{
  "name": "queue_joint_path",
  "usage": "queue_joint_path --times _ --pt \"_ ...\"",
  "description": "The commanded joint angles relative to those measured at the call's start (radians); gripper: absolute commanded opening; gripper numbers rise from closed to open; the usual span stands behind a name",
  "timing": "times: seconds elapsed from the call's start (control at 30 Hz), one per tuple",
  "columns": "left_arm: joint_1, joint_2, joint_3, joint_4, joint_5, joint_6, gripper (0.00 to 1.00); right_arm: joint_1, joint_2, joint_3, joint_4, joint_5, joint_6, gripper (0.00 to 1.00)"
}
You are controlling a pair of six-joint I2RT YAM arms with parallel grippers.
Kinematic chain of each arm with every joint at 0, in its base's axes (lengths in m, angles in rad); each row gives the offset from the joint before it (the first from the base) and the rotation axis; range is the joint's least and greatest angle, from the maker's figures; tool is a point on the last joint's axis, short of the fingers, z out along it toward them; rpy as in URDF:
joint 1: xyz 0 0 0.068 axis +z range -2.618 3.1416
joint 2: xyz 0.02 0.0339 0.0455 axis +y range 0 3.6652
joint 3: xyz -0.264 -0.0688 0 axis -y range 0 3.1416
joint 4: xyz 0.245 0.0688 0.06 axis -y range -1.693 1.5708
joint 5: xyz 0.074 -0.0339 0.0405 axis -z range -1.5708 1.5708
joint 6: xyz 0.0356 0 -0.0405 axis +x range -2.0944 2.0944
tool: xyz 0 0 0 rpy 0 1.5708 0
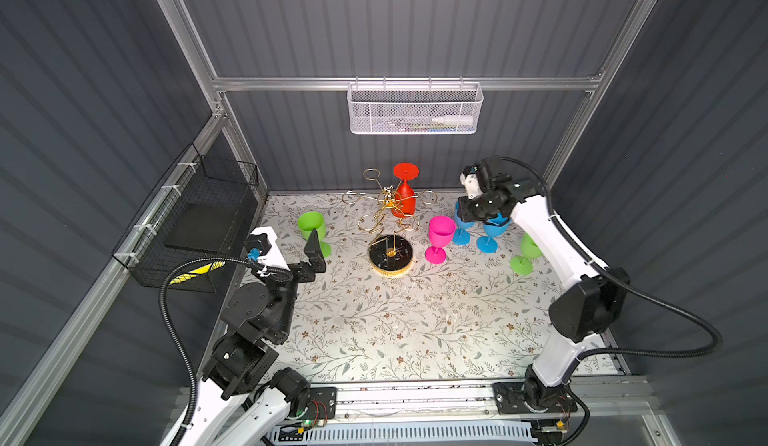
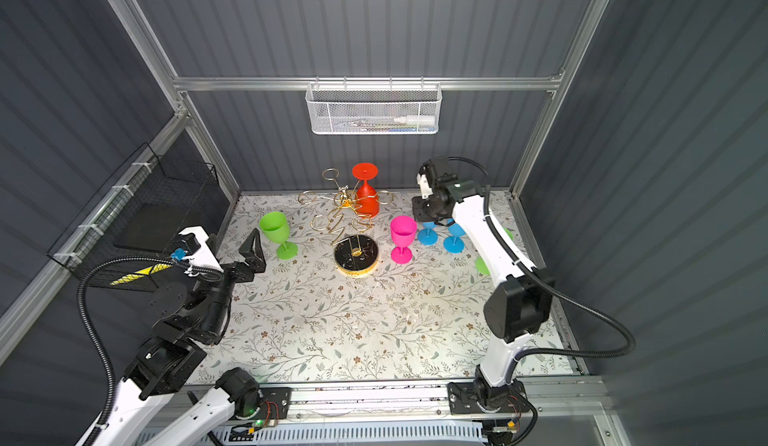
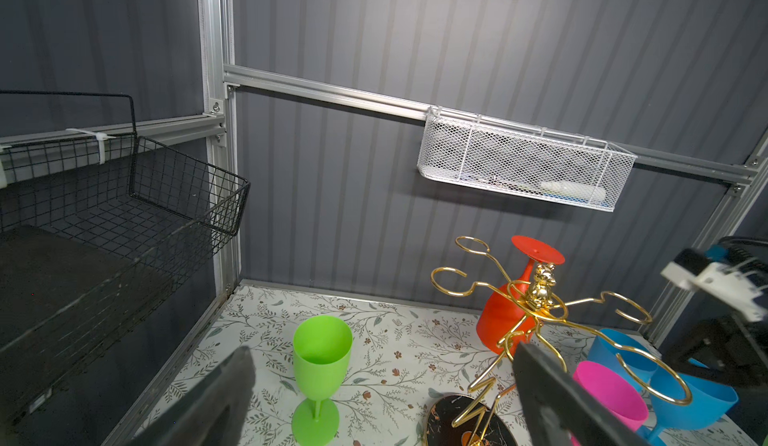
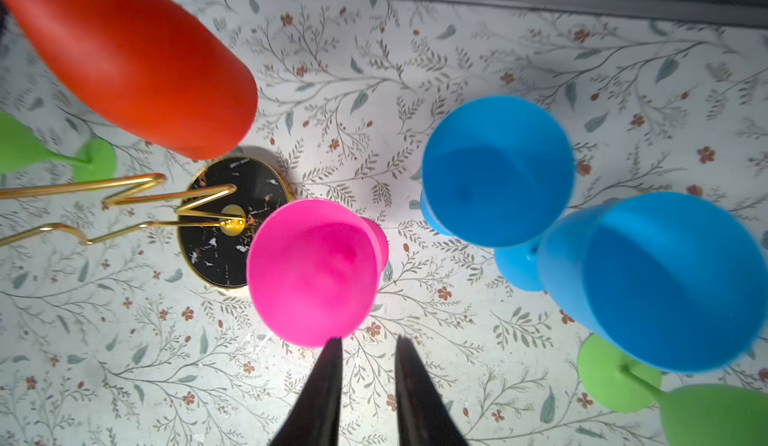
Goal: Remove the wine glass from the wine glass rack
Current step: 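Open the right gripper and raise it off the pink glass, then move the right gripper to the red glass foot and close on it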
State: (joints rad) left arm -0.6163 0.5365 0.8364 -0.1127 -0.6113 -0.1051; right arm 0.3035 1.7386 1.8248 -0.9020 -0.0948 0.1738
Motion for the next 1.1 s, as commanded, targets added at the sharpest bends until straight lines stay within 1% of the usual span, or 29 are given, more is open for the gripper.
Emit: queue_joint_path --times 0.0,0.07,0.17,0.27,0.33,0.43,0.53,0.63,0.77,1.07 --pt "0.001 -0.01 0.009 0.01 -0.022 0.018 0.99 -0.065 -0.083 -0.065 0.119 -0.195 0.078 0.28" --pt "0.001 -0.008 0.01 0.01 -0.022 0.018 0.99 -0.094 -0.127 -0.121 0.229 -0.339 0.144 0.3" --pt "0.001 -0.009 0.011 0.01 -0.023 0.018 0.99 -0.109 -0.145 -0.162 0.373 -0.481 0.238 0.31" --pt "0.001 -0.01 0.016 0.004 -0.027 0.02 0.99 -0.109 -0.122 -0.165 0.488 -0.576 0.331 0.33" --pt "0.002 -0.016 0.017 -0.003 -0.026 0.018 0.99 -0.109 -0.101 -0.167 0.568 -0.608 0.385 0.35" --pt "0.001 -0.028 0.017 -0.023 -0.031 0.014 0.99 -0.103 -0.055 -0.162 0.664 -0.633 0.453 0.38" --pt "0.001 -0.049 0.013 -0.039 -0.038 0.007 0.99 -0.095 0.002 -0.125 0.715 -0.635 0.487 0.44" --pt "0.002 -0.07 0.012 -0.054 -0.048 0.002 0.99 -0.083 0.075 -0.046 0.712 -0.644 0.499 0.47" --pt "0.001 -0.086 0.017 -0.073 -0.055 0.002 0.99 -0.058 0.17 0.057 0.693 -0.665 0.505 0.46" --pt "0.001 -0.094 0.034 -0.102 -0.064 -0.002 0.99 -0.005 0.283 0.177 0.718 -0.68 0.543 0.46"
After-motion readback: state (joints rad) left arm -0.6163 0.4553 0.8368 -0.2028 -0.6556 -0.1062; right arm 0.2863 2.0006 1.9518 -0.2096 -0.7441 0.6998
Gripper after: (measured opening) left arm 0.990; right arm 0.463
